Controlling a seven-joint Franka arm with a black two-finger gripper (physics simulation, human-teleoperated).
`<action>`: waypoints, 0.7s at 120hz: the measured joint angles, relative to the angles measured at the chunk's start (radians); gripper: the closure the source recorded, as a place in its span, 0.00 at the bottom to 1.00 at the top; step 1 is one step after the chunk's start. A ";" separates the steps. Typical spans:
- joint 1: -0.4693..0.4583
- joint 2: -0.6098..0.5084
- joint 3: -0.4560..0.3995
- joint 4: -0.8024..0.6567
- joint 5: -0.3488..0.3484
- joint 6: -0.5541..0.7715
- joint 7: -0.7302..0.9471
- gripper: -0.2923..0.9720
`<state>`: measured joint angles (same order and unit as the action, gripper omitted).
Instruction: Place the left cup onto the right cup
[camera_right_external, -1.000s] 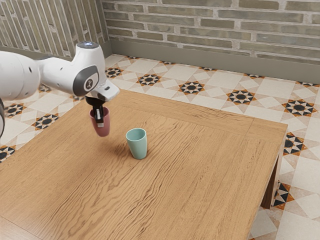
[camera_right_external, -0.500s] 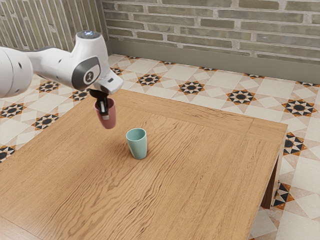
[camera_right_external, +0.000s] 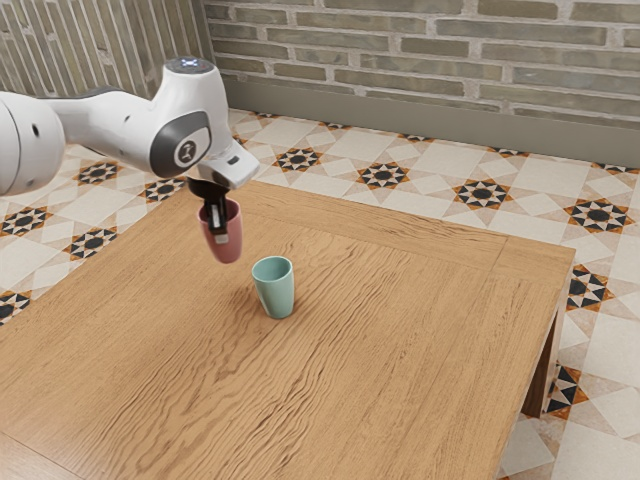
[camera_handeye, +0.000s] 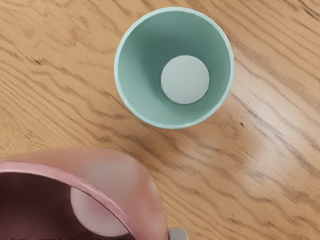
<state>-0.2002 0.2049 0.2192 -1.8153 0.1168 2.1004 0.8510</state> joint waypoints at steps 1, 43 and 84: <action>-0.001 0.000 0.000 0.000 0.000 0.000 -0.001 0.85; -0.048 0.001 -0.002 0.003 -0.005 -0.006 -0.029 0.85; -0.069 0.020 -0.002 0.018 -0.004 -0.001 -0.046 0.85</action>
<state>-0.2692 0.2252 0.2177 -1.7977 0.1131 2.0998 0.8051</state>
